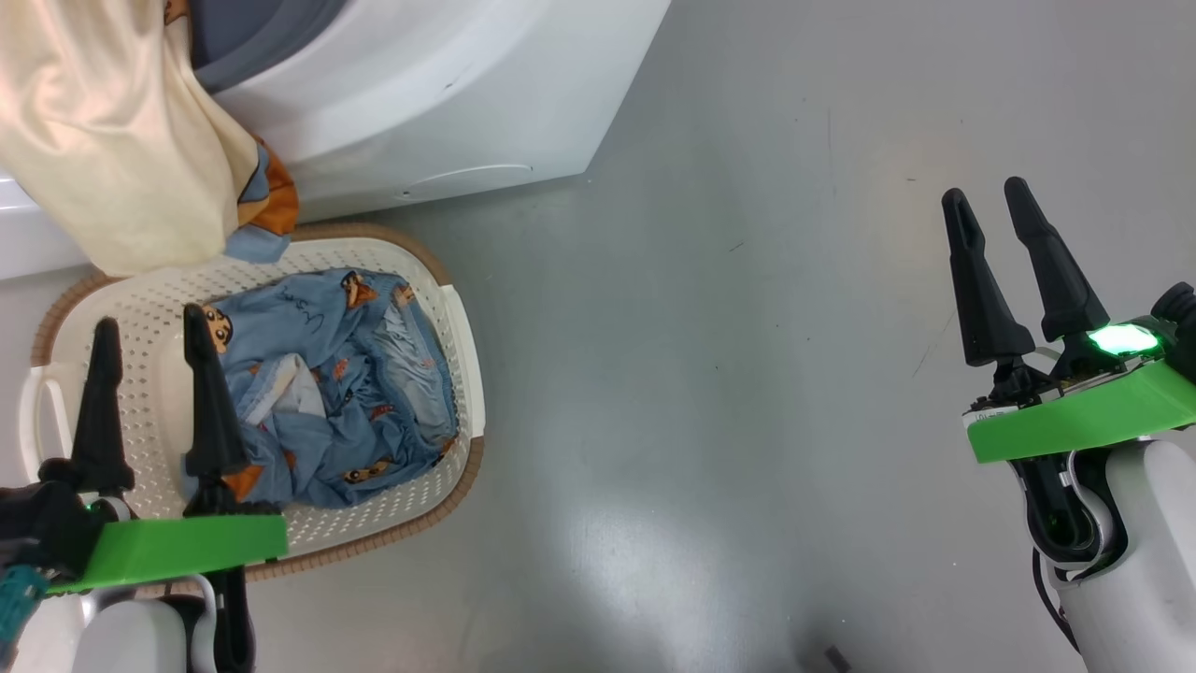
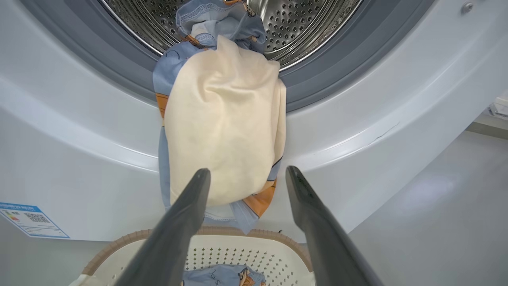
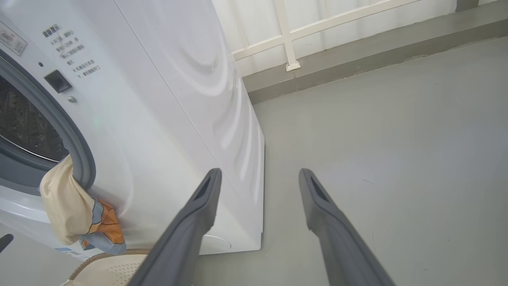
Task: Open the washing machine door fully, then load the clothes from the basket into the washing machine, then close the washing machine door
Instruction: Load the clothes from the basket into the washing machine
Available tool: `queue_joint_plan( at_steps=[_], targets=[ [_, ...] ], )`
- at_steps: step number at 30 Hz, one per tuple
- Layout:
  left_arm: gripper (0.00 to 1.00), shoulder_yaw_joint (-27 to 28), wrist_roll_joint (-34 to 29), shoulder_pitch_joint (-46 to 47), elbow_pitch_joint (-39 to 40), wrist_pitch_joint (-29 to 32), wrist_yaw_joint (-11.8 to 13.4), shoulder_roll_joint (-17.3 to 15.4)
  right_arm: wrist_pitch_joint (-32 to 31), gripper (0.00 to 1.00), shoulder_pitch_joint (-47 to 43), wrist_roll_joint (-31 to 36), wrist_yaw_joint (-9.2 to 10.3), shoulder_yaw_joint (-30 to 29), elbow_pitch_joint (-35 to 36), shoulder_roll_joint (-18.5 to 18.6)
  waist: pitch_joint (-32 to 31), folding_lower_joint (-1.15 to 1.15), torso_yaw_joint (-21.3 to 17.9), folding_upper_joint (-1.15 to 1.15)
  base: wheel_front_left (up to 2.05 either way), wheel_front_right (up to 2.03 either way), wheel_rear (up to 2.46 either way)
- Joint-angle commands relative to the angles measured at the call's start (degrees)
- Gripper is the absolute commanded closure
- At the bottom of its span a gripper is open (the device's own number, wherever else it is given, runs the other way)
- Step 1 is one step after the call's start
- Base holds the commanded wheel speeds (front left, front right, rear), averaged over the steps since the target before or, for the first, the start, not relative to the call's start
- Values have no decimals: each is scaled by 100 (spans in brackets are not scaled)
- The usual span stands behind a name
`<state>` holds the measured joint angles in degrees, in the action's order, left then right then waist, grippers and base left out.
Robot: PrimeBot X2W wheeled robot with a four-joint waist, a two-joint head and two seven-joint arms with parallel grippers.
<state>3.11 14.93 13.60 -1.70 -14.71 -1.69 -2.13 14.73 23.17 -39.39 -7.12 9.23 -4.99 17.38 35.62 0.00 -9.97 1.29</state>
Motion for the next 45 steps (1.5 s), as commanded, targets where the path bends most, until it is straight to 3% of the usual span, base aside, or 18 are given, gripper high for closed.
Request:
queue_joint_plan(
  at_steps=[1, 10, 21, 29, 37, 45],
  targets=[
    [0, 183, 5, 52, 9, -29, 12, -76, 27, 0, -249, 10, -36, 102, 114, 36, -7, 0, -1, 0, 0, 0, 0],
    [0, 262, 45, 899, -1385, -29, -326, -196, 27, 0, -231, -4, -36, 108, 104, 8, -12, 0, -15, 0, 0, 0, 0],
    [0, 83, 231, 2384, -3495, 298, -502, -667, 27, 0, -195, -18, -36, 161, 92, -46, 6, 0, -155, 0, 0, 0, 0],
    [0, -34, 314, 3289, -4741, 164, -545, -868, 27, 0, -172, -40, -36, 203, 55, -93, 29, 0, -282, 0, 0, 0, 0],
    [0, -126, 348, 3948, -5632, 58, -560, -984, 27, 0, -138, -50, -36, 234, 26, -121, 59, 0, -353, 0, 0, 0, 0],
    [0, -34, 394, 4258, -5798, -25, -564, -1053, 27, 0, -133, -43, -36, 226, 32, -95, 62, 0, -327, 0, 0, 0, 0]
  ],
)
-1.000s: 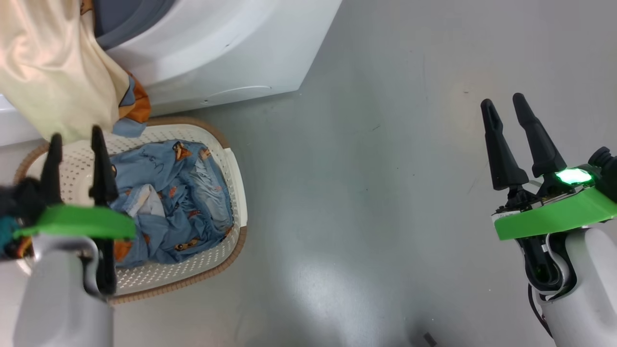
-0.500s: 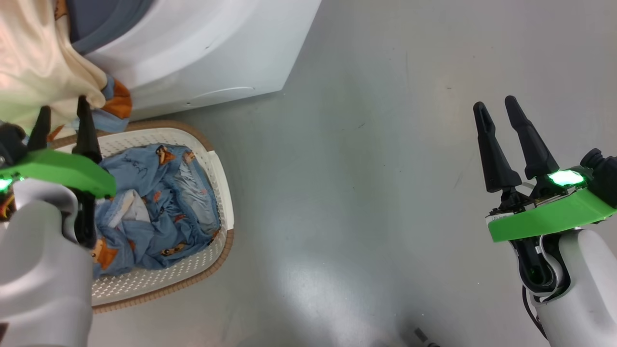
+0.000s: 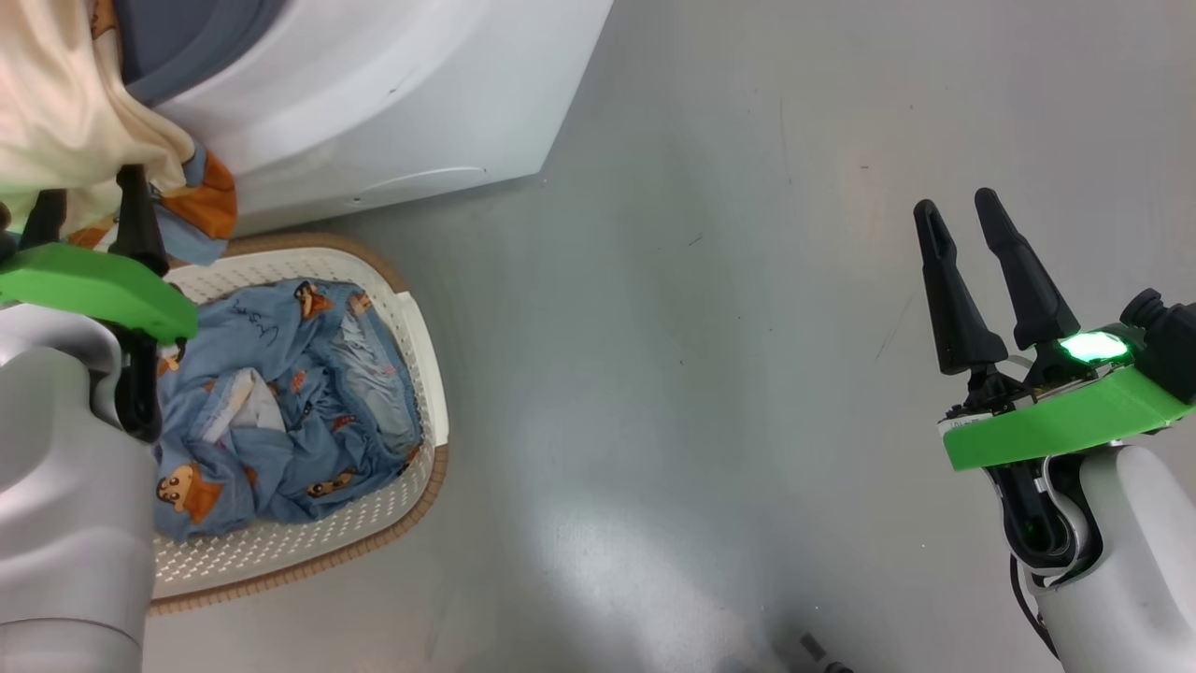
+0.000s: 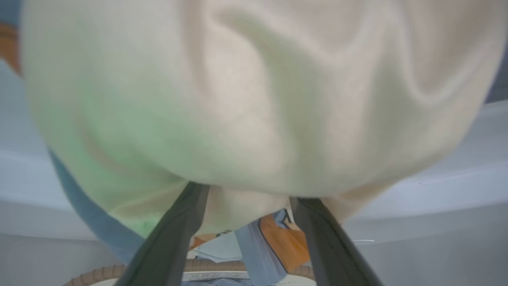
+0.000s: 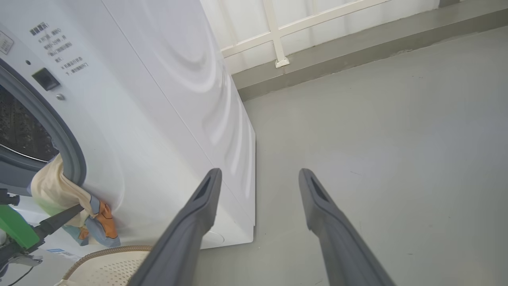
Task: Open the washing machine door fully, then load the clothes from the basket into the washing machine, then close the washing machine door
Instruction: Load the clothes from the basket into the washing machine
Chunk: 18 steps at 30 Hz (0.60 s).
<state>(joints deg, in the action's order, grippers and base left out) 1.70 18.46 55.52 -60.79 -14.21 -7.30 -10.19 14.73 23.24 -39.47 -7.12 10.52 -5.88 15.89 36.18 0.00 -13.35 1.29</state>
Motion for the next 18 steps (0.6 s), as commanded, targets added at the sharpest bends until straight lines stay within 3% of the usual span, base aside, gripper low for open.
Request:
queue_joint_plan(
  at_steps=[1, 2, 11, 18],
  targets=[
    [30, 114, 42, 72, 135, -75, -4, -256, 27, 0, -141, -35, -36, 97, 123, 55, 9, 0, 19, 0, 0, 0, 0],
    [100, 122, 48, 68, 164, -76, -6, -254, 27, 0, -142, -35, -36, 97, 122, 58, 10, 0, 28, 0, 0, 0, 0],
    [100, 24, 96, -230, 471, -78, -16, -168, 27, 0, -156, -38, -36, 106, 119, 54, -18, 0, 96, 0, 0, 0, 0],
    [100, 79, 3, -792, 1503, -78, -17, -174, 27, 0, -189, -44, -36, 70, 127, 49, -30, 0, 137, 0, 0, 0, 0]
  ],
)
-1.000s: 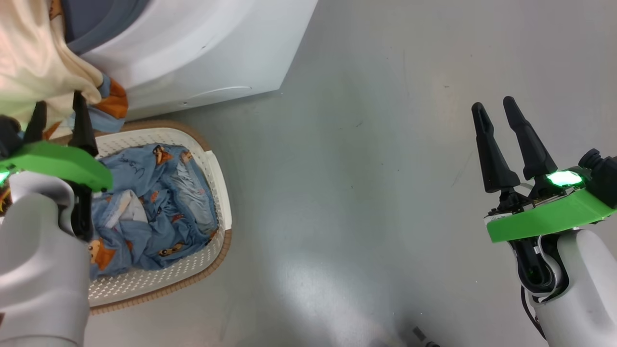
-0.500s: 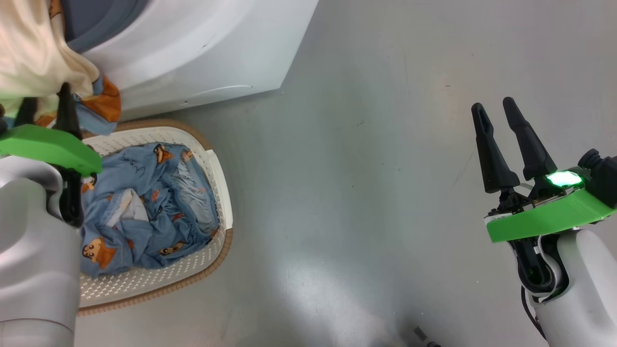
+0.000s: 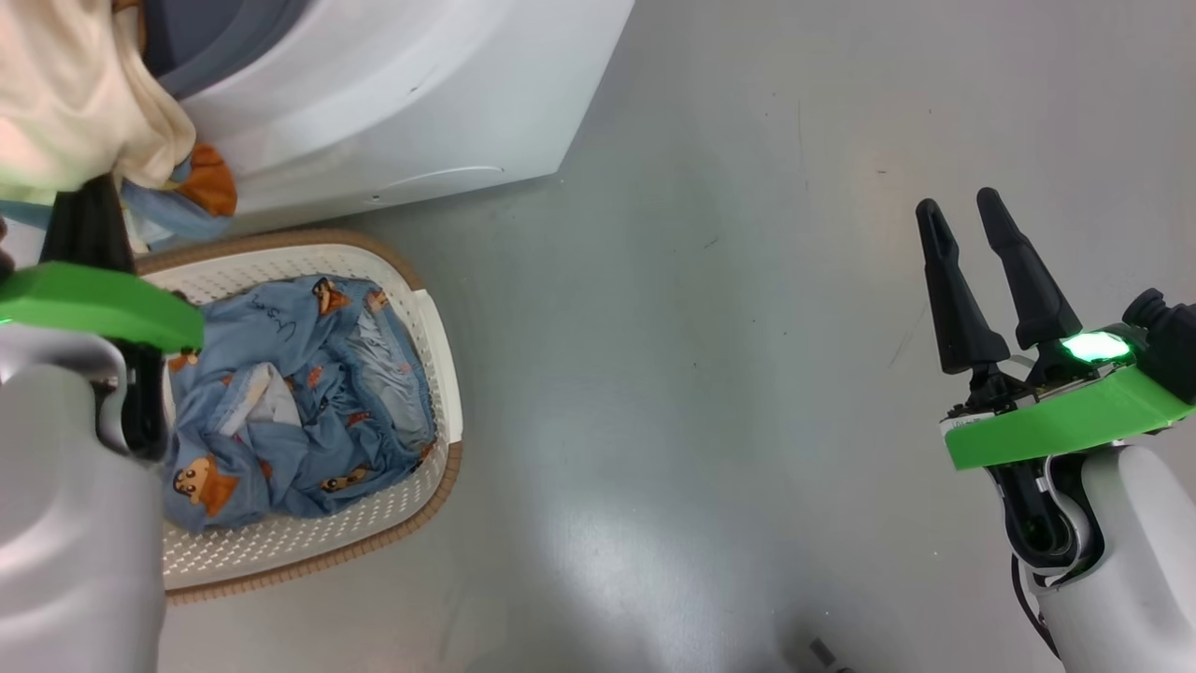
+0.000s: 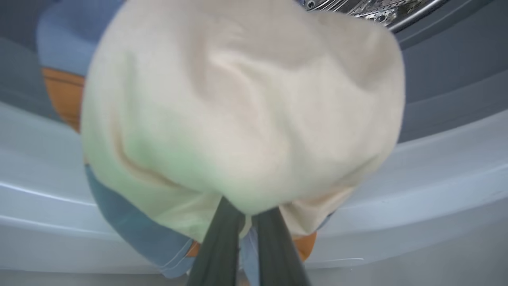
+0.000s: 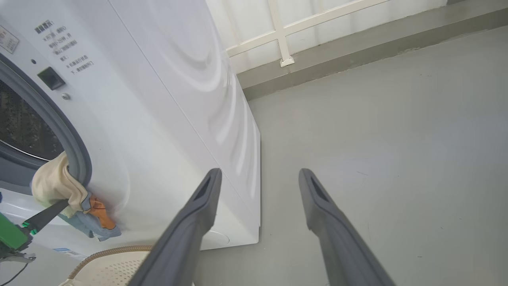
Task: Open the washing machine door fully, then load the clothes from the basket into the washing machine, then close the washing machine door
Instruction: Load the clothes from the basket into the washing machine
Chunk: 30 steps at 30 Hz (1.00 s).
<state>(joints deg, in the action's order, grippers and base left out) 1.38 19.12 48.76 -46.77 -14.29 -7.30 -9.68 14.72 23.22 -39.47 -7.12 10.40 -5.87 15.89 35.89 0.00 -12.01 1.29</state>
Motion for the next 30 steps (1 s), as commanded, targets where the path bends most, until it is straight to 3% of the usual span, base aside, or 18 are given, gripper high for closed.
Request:
queue_joint_plan(
  at_steps=[1, 13, 17, 23, 30],
  targets=[
    [100, 149, -80, -239, 317, -70, -17, -212, 28, 0, -194, -44, -36, 70, 128, 51, -5, 0, 13, 0, 0, 0, 0],
    [100, 625, -466, -1775, 3219, -71, 91, 218, 28, 0, -268, -38, -36, -8, 144, 95, -20, 0, 175, 0, 0, 0, 0],
    [100, 570, -601, -1838, 3740, -71, 98, 286, 28, 0, -260, -46, -36, 17, 148, 119, 1, 0, 240, 0, 0, 0, 0],
    [100, 503, -673, -912, 3435, 84, 94, -1, 28, 0, -164, -69, -36, 104, 179, 131, 126, 0, 149, 0, 0, 0, 0],
    [100, 450, -810, 474, 2067, 189, 116, -448, 28, 0, -105, -103, -36, 95, 143, 64, 302, 0, -154, 0, 0, 0, 0]
  ],
)
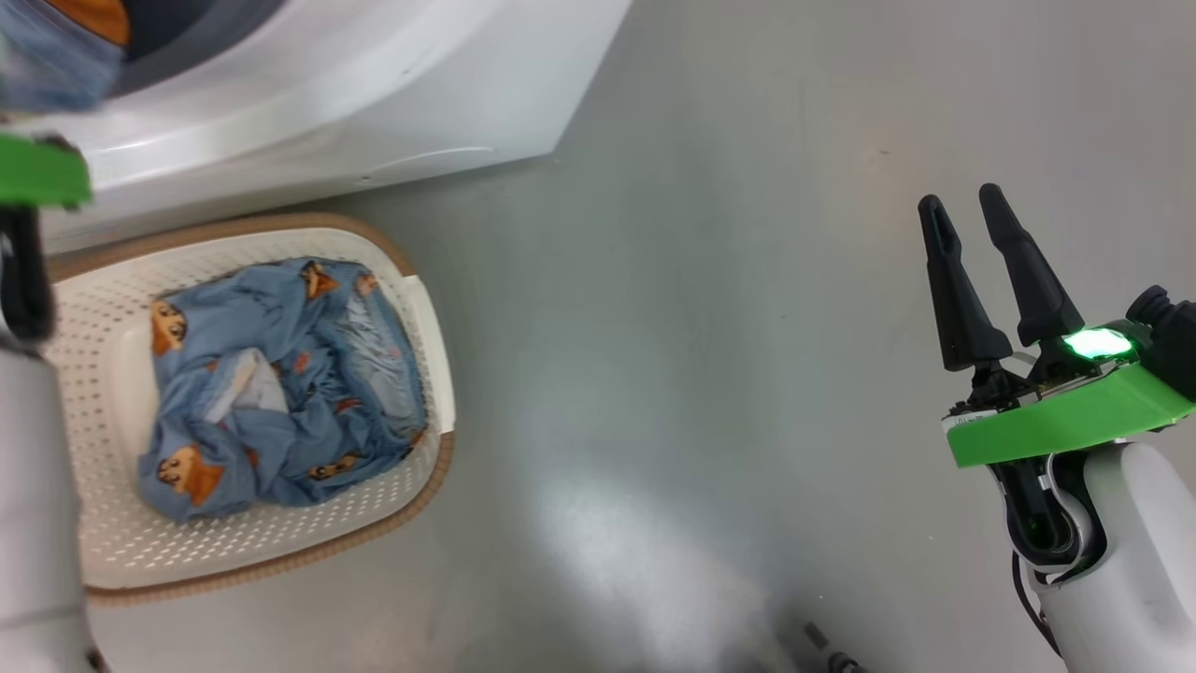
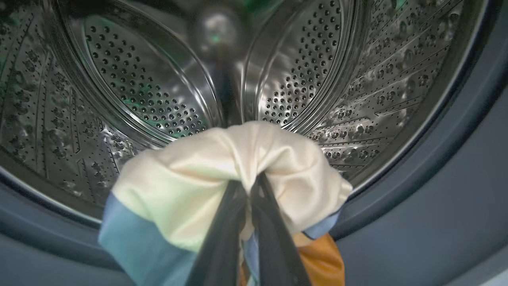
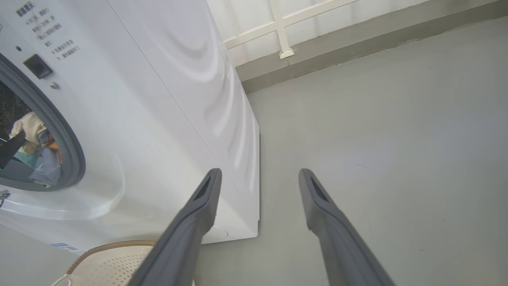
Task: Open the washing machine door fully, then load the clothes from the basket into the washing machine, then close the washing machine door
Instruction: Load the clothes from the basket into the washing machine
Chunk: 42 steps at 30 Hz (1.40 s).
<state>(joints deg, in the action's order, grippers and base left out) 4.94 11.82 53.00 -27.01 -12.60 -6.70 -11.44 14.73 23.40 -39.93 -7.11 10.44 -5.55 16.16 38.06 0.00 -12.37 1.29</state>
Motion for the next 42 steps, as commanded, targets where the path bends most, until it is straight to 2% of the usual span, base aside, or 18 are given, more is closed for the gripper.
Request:
queue_joint_plan(
  at_steps=[1, 9, 17, 18, 19, 20, 25, 29, 34, 42],
  targets=[
    [100, 91, -95, 244, -140, 17, 66, -326, 27, 0, -116, -60, -37, 99, 105, 23, 105, 0, -172, 0, 0, 0, 0],
    [100, -53, -349, 1691, -1610, -42, 214, -740, 27, 0, -52, -78, -37, 85, 103, -83, 349, 0, -536, 0, 0, 0, 0],
    [100, -122, -497, 2473, -2204, -200, 398, -948, 27, 0, -63, -76, -37, 91, 76, -185, 467, 0, -642, 0, 0, 0, 0],
    [87, -104, -478, 2518, -2286, -209, 421, -945, 27, 0, -57, -73, -37, 114, 75, -195, 470, 0, -641, 0, 0, 0, 0],
    [51, -97, -458, 2543, -2384, -215, 421, -937, 27, 0, -53, -70, -37, 127, 74, -198, 470, 0, -634, 0, 0, 0, 0],
    [0, -103, -446, 2564, -2471, -220, 411, -923, 27, 0, -49, -66, -37, 132, 71, -199, 471, 0, -620, 0, 0, 0, 0],
    [0, -100, -366, 2605, -2661, -236, 406, -782, 27, 0, -30, -51, -37, 105, 78, -151, 449, 0, -469, 0, 0, 0, 0],
    [0, -66, -293, 2378, -2433, -238, 387, -592, 27, 0, -47, -29, -37, 116, 70, -117, 326, 0, -333, 0, 0, 0, 0],
    [0, 44, -146, 1759, -1974, -239, 265, -350, 27, 0, -53, -20, -37, 150, 53, -62, 100, 0, -208, 0, 0, 0, 0],
    [0, 15, -133, 702, -1290, -240, 83, -190, 27, 0, -139, -20, -37, 164, 9, -13, -232, 0, -44, 0, 0, 0, 0]
  ],
)
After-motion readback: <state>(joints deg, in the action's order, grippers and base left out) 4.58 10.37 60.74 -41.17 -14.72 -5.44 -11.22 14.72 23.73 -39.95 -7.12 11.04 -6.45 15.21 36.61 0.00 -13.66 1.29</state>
